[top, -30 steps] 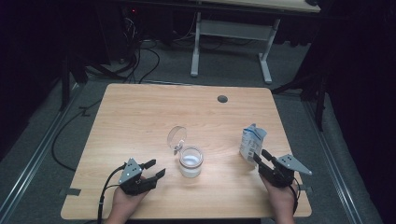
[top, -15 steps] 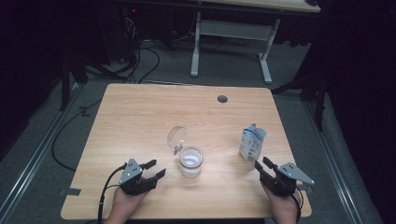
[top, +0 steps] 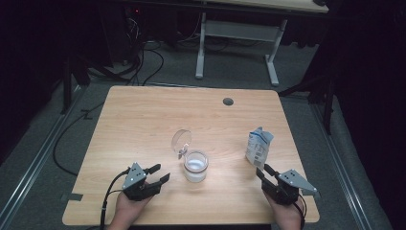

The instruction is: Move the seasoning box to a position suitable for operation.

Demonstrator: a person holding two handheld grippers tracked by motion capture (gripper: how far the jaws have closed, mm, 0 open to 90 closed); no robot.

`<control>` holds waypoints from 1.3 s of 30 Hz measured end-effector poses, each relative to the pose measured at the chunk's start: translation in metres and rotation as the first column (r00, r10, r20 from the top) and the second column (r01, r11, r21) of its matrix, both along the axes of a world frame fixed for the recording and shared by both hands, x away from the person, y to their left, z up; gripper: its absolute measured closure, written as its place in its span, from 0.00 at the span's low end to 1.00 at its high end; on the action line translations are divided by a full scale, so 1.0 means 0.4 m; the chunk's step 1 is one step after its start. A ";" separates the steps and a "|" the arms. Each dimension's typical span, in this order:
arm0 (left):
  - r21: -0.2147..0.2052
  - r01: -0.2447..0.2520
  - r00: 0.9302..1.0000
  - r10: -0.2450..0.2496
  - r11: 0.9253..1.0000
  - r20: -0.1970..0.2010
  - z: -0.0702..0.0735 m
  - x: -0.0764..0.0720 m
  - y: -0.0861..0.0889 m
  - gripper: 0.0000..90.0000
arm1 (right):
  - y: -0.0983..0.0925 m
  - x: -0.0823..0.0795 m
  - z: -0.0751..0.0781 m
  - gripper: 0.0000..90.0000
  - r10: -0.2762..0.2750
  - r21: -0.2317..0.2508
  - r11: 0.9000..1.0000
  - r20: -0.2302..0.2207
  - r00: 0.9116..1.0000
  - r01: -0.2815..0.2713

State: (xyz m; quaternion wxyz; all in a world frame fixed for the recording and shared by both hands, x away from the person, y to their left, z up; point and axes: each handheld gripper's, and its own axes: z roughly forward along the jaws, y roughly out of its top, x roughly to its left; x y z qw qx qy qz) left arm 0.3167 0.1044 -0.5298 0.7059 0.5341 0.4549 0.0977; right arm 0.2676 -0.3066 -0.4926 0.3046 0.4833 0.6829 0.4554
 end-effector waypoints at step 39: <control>0.048 -0.039 0.999 0.041 0.998 -0.035 -0.004 0.017 -0.007 0.58 | 0.250 0.124 -0.037 1.00 0.224 -0.020 0.974 -0.090 0.970 -0.226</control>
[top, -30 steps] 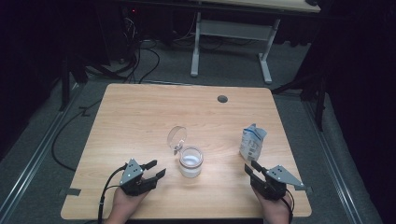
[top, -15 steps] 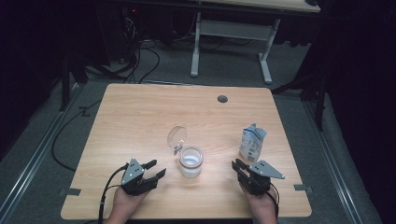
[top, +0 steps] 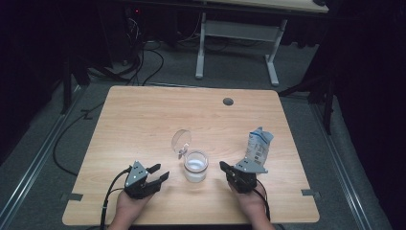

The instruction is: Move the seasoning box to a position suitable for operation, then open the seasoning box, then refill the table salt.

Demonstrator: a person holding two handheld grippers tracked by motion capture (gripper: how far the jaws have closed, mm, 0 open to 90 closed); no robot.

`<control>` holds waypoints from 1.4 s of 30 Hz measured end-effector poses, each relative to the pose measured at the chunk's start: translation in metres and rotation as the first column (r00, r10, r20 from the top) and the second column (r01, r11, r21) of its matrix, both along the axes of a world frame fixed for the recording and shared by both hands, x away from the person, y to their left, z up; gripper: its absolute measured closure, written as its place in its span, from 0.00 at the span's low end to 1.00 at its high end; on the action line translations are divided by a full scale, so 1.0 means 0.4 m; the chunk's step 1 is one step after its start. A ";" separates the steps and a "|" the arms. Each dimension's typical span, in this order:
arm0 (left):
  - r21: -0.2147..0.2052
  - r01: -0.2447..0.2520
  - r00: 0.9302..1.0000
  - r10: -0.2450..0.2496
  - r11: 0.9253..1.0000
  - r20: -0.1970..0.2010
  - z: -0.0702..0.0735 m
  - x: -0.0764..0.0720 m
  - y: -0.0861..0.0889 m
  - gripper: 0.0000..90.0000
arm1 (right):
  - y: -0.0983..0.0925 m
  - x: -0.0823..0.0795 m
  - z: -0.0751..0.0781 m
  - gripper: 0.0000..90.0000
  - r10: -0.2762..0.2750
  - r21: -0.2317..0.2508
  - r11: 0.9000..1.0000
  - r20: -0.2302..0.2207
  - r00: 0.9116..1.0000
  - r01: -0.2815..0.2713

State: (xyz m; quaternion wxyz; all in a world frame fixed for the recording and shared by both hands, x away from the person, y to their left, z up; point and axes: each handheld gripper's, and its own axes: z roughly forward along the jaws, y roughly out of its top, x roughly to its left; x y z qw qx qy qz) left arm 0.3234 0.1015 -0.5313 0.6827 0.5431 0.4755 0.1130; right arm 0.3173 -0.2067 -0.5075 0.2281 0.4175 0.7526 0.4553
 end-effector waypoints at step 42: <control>-0.092 -0.072 0.997 0.071 0.993 -0.012 0.168 0.087 -0.099 1.00 | 0.076 -0.021 -0.009 1.00 0.111 -0.049 0.993 0.012 0.994 -0.111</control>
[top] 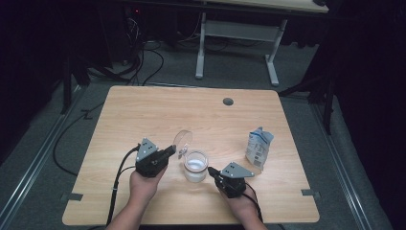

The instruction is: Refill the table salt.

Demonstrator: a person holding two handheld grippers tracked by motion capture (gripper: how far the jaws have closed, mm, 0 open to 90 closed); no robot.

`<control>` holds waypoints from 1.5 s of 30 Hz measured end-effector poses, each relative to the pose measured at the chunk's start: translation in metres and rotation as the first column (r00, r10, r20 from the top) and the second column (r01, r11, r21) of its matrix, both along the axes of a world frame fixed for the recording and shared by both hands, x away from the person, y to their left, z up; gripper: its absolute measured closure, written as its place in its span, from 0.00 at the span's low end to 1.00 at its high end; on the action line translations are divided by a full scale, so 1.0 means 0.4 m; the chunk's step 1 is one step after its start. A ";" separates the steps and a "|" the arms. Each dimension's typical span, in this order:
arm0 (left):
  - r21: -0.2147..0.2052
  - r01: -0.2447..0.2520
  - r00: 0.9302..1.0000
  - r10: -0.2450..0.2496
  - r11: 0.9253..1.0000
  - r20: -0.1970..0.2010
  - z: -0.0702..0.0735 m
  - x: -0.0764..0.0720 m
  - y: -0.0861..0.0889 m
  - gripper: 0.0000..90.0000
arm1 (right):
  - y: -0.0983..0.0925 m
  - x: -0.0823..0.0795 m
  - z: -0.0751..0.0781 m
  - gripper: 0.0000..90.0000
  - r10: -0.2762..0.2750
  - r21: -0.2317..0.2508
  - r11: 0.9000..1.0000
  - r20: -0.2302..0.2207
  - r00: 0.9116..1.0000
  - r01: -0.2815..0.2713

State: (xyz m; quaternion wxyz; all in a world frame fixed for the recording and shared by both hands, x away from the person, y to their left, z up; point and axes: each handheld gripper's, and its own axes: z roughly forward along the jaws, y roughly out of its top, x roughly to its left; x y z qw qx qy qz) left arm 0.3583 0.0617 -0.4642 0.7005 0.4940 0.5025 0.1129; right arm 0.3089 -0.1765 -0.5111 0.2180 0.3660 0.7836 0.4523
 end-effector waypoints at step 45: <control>0.198 -0.147 0.985 0.161 0.969 -0.056 -0.160 -0.050 0.260 0.74 | -0.020 0.038 0.033 1.00 -0.079 0.020 0.997 0.030 0.996 0.079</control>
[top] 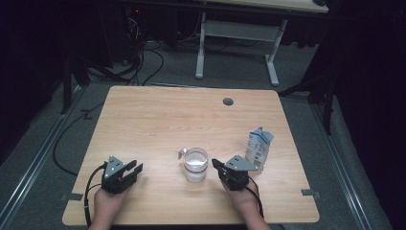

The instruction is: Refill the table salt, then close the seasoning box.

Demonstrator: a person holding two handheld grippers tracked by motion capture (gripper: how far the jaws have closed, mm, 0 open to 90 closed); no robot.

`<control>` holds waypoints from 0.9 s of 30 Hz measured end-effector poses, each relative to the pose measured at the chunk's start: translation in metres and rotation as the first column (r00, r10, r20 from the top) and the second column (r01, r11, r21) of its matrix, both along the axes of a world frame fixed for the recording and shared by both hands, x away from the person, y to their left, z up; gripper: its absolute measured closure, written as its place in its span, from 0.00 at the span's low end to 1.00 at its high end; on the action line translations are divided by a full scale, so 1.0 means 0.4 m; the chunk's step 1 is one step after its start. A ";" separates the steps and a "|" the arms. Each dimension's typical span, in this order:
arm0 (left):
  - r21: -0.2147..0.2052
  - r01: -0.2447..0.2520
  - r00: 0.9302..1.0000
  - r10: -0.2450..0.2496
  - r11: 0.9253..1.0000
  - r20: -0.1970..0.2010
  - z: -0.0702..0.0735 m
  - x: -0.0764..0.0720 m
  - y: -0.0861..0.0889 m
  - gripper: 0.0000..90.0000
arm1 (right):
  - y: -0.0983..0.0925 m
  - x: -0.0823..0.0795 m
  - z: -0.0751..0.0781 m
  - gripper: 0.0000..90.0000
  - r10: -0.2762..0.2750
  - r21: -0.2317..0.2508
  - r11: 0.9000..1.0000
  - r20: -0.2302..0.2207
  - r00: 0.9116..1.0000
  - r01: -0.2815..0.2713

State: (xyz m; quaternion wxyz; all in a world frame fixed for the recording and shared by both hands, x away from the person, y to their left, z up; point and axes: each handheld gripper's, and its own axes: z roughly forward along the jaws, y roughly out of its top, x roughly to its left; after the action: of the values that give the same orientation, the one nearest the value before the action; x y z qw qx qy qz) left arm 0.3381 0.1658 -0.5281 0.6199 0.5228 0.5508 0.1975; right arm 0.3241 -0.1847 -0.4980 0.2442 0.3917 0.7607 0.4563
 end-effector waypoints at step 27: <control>-0.042 0.013 1.000 -0.012 0.999 0.021 -0.004 -0.049 0.028 0.73 | 0.026 -0.014 -0.001 1.00 0.035 -0.021 0.999 0.019 0.999 -0.034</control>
State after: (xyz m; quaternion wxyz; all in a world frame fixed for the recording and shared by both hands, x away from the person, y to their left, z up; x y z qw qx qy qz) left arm 0.3186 0.1769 -0.5296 0.6378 0.5108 0.5450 0.1876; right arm 0.3183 -0.1744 -0.4984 0.2476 0.3716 0.7698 0.4561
